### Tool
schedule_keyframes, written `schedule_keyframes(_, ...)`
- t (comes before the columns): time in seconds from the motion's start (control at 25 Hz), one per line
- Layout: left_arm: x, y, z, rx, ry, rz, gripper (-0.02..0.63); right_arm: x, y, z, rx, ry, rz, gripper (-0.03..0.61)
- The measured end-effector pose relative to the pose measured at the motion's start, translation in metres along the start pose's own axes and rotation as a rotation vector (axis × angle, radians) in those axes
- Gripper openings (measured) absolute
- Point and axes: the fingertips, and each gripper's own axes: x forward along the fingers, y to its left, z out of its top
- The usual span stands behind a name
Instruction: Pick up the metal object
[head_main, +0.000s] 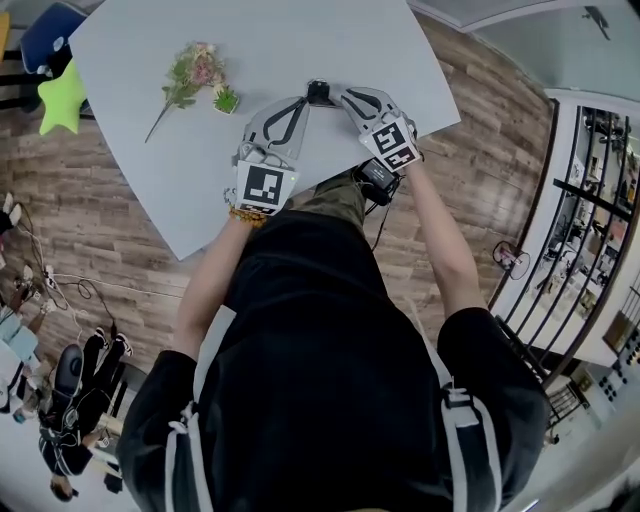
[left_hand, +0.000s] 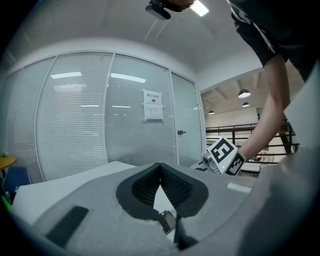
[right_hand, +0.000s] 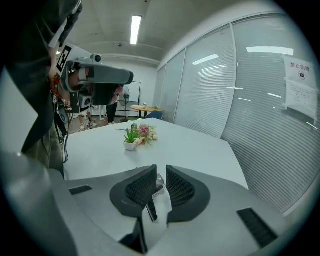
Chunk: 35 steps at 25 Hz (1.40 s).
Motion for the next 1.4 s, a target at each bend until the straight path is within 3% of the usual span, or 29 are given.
schedule_keyframes(0.44,-0.001,0.010,-0.006,-0.013,0.014,0.011,0.003,0.033,0.007,-0.044,-0.003,0.129,0.100,0.108)
schedule_keyframes(0.76,-0.002,0.015,-0.012,-0.030,0.029,0.019,0.005,0.053,0.012,-0.070,-0.085,0.223,0.200,0.141)
schedule_keyframes(1.4,0.004,0.012,-0.015,-0.037,0.039,0.008,0.005,0.078,0.027,-0.107,-0.046,0.327,0.245,0.147)
